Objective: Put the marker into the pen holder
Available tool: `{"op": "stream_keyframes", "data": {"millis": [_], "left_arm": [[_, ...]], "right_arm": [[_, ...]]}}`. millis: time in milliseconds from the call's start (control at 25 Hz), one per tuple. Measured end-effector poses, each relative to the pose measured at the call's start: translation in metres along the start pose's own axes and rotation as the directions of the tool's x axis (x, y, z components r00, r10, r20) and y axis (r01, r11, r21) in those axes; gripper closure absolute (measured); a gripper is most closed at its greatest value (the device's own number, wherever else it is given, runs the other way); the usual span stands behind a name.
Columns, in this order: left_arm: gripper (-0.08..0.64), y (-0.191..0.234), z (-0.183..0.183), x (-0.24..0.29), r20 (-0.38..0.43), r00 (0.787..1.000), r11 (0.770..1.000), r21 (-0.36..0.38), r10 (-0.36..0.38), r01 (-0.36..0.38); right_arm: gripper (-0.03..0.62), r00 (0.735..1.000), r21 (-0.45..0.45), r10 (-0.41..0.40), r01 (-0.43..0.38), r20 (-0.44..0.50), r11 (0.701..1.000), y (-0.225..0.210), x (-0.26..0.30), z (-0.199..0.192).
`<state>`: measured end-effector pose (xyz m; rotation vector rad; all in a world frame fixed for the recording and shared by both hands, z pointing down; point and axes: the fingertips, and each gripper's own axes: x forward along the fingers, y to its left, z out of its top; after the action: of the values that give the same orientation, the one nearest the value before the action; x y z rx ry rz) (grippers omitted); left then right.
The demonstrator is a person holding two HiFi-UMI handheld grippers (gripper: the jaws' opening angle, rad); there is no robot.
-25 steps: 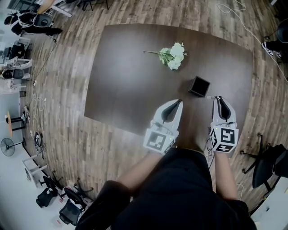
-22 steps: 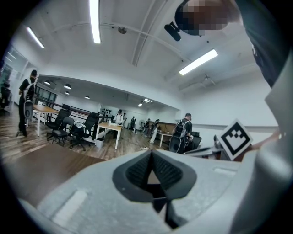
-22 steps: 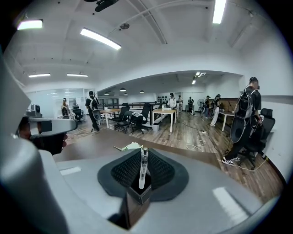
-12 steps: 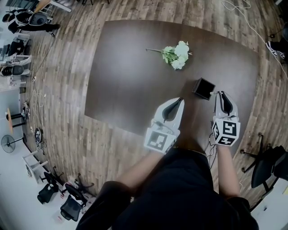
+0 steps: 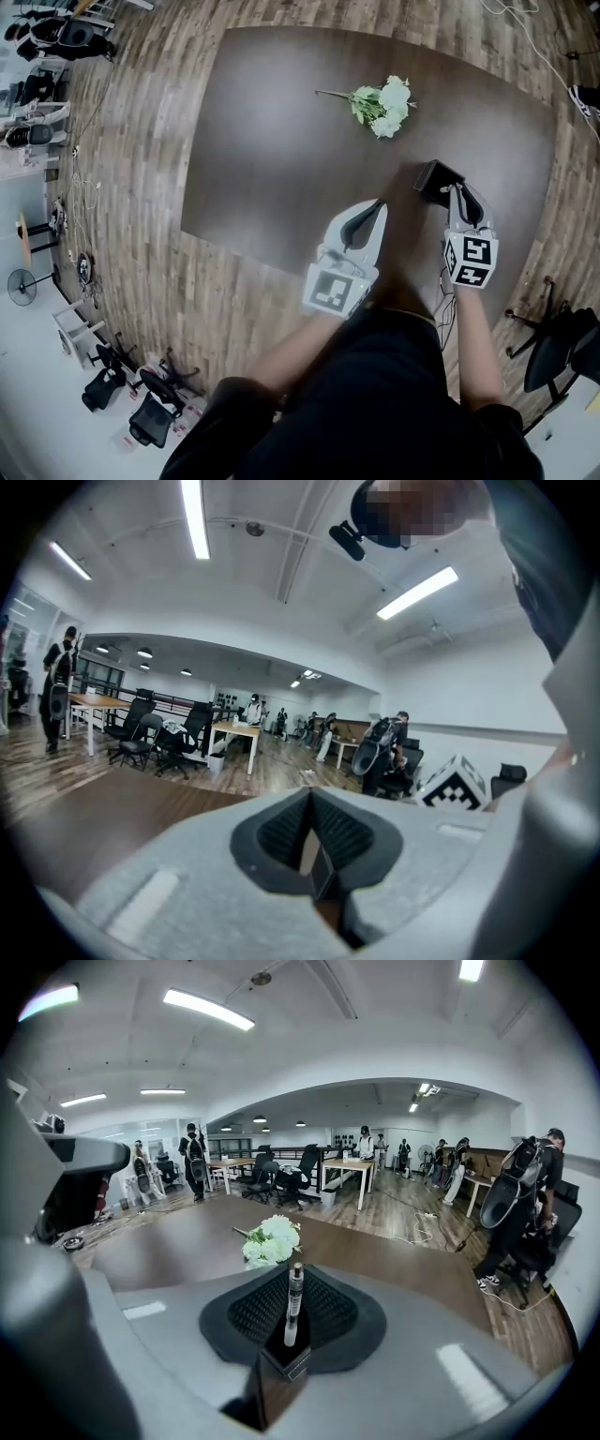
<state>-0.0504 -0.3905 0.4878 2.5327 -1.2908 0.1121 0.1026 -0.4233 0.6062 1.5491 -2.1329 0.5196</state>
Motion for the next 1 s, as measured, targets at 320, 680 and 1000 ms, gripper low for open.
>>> {"op": "stream_keyframes", "data": {"millis": [320,680,1000], "left_arm": [[0.56,0.013,-0.007,-0.006,0.004,1.0,1.0,-0.007,0.018,-0.018],[0.56,0.021,-0.019,-0.004,-0.022,0.999,0.999,-0.006,0.033,-0.033],[0.56,0.01,-0.028,0.031,-0.034,0.999,0.999,0.027,-0.042,0.043]], "right_arm": [[0.543,0.999,-0.007,0.008,-0.008,-0.045,1.0,0.008,0.023,-0.026],[0.543,0.996,-0.018,0.0,-0.002,-0.094,1.0,0.016,0.031,-0.05],[0.543,0.997,-0.004,-0.018,0.018,-0.079,1.0,0.013,0.033,-0.053]]}}
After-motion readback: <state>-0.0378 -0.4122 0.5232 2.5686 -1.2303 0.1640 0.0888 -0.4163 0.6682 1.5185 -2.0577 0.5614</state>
